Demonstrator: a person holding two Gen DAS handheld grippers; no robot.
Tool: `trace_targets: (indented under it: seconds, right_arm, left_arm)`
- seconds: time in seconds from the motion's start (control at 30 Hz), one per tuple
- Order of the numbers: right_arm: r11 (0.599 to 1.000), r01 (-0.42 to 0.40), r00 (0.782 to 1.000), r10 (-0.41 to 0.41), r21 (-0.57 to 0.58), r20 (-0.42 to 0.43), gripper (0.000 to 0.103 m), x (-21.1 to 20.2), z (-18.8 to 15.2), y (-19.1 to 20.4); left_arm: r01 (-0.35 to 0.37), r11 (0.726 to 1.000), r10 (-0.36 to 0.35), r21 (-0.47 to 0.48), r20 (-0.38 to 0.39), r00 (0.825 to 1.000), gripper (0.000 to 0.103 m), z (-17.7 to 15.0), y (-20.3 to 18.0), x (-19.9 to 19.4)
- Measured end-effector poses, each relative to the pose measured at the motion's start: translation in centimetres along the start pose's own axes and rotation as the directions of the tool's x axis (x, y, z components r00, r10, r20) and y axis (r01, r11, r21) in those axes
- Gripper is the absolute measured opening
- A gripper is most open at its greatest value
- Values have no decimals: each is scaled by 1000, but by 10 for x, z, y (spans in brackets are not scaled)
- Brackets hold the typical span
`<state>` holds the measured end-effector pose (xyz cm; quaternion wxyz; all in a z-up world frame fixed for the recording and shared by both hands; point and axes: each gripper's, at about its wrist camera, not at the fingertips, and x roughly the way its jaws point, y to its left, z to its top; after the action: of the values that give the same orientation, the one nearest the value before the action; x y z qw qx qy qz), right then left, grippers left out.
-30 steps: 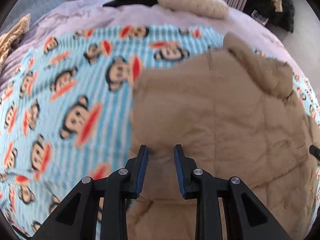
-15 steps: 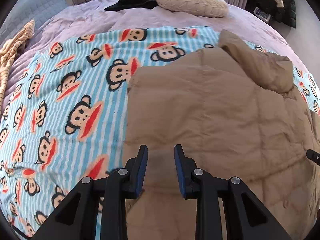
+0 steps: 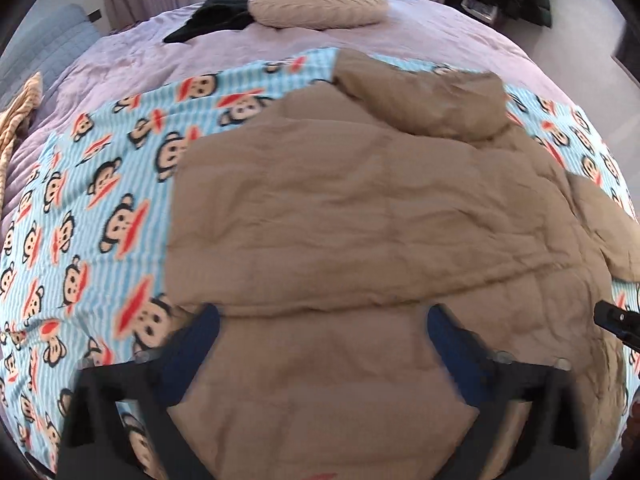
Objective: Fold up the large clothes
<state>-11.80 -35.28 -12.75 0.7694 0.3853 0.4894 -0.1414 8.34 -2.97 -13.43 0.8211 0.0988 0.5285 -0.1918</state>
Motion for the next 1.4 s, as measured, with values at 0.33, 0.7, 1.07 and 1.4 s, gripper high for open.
trace_targets:
  seconds: [0.33,0.7,1.07,1.4]
  right_arm:
    - [983,-12,995,-6,183,95,64,-52,4,-90]
    - [892,-104,949,-43,439,312,92,-111,34,-221]
    - [735,-376,892,123,564,435,92,-113,78,-288]
    - [562,-545,824,221,622,522,52,-97,116,-318]
  left_arm:
    - [78,986,-69,146,-62,996,103,-3,-102,2]
    - [61,989,-50,134,-85,995,103,1,-162,13]
    - [119,984,-107,130,-99,989,103,5,-195,7]
    - [124,988,-122,90,-34,992,103,29,-199,-13]
